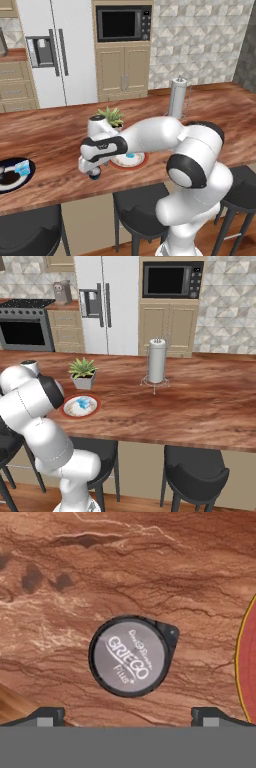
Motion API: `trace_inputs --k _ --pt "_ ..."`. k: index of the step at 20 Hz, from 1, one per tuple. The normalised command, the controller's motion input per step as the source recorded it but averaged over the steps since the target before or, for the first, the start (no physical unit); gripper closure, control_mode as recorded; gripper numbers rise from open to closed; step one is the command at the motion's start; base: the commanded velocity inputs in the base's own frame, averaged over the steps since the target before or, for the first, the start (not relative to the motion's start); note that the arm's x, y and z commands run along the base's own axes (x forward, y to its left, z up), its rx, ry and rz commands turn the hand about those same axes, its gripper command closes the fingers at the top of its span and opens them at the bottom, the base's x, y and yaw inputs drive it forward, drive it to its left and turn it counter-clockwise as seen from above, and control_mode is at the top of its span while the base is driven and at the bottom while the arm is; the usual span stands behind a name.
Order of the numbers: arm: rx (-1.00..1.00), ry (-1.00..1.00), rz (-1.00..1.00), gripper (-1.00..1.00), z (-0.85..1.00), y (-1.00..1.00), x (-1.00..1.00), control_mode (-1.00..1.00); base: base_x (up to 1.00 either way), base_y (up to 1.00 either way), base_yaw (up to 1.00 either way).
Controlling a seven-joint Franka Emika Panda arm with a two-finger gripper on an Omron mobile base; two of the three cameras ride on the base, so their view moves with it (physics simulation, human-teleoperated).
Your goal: Place two yogurt containers on each plate.
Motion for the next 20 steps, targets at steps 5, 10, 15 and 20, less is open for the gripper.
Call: trace_inputs --k 5,10,15,20 --pt "-0.02 0.00 0.00 -1.00 -0.05 0.13 0.05 -1.00 0.00 0.00 0.00" --pt "-0.01 0.00 0.00 -1.00 -0.10 0.11 0.18 -1.00 0.00 0.00 0.00" --pt "-0.01 0.00 0.00 -1.00 -0.16 0.09 0.13 -1.00 0.00 0.00 0.00" --pt "-0.02 0.00 0.00 -1.00 -0.08 0.03 0.01 -1.00 0.00 0.00 0.00"
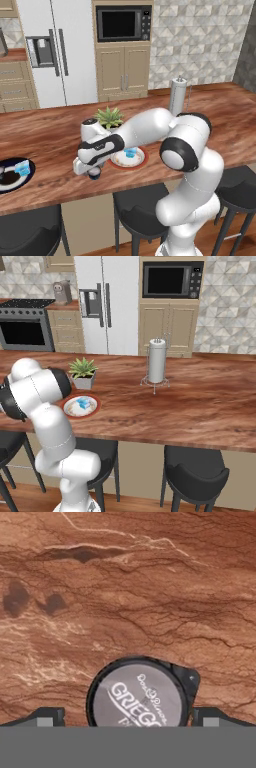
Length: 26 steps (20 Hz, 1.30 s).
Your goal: Place two yogurt containers on each plate.
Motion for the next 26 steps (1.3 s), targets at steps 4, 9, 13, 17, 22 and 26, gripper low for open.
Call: trace_inputs --k 4,9,13,17,22,26 --pt "0.00 0.00 0.00 -1.00 -0.05 0.00 0.00 -1.00 0.00 0.00 0.00" --pt "0.00 0.00 0.00 -1.00 -0.04 -0.07 0.00 -1.00 0.00 0.00 0.00" --pt "0.00 0.00 0.00 -1.00 -0.06 -0.08 0.00 -1.00 0.00 0.00 0.00" --pt "0.00 0.00 0.00 -1.00 -0.09 -0.02 0.00 -1.00 0.00 0.00 0.00" --pt "0.00 0.00 0.00 -1.00 -0.16 0.00 0.01 -1.00 0.00 0.00 0.00" --pt "0.00 0.00 0.00 -1.00 -0.23 0.00 0.11 -1.00 0.00 0.00 0.00"
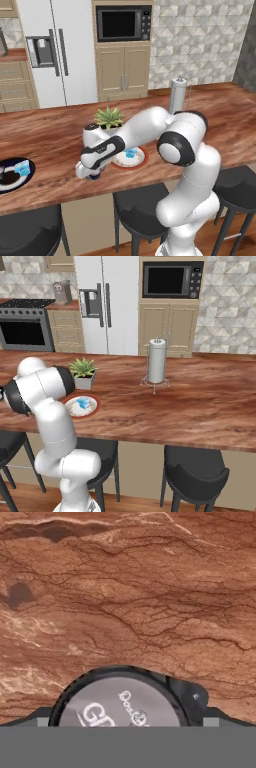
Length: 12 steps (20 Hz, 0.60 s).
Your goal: Place two yogurt containers on each plate.
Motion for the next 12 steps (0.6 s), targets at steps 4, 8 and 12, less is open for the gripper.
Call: trace_inputs --k 4,8,12 --pt "0.00 0.00 0.00 -1.00 -0.22 0.00 0.22 -1.00 0.00 0.00 0.00" --pt "-0.01 0.00 0.00 -1.00 -0.15 0.00 0.22 -1.00 0.00 0.00 0.00" --pt "-0.02 0.00 0.00 1.00 -0.04 0.07 0.07 -1.00 0.00 0.00 0.00"
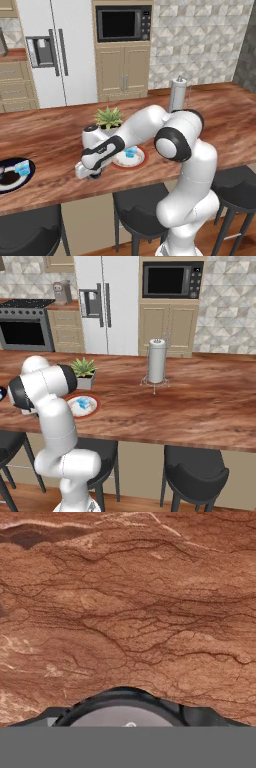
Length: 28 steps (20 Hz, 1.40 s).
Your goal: Place two yogurt containers on each plate.
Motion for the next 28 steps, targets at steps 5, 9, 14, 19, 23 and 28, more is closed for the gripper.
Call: trace_inputs --k 5,9,14,19,23,28 --pt "-0.02 0.00 0.00 1.00 0.00 0.02 0.00 -1.00 0.00 0.00 0.00" --pt "0.00 0.00 0.00 1.00 0.36 0.00 -0.06 -1.00 0.00 0.00 0.00" --pt "0.00 0.00 0.00 1.00 0.70 -0.02 -0.10 -1.00 0.00 0.00 0.00" --pt "0.00 0.01 -0.02 1.00 0.44 -0.15 -0.01 -1.00 0.00 0.00 0.00" --pt "0.00 0.01 -0.13 1.00 0.01 -0.56 0.00 -1.00 0.00 0.00 0.00" --pt "0.00 0.00 -0.13 1.00 0.00 -0.68 0.00 -1.00 0.00 0.00 0.00"
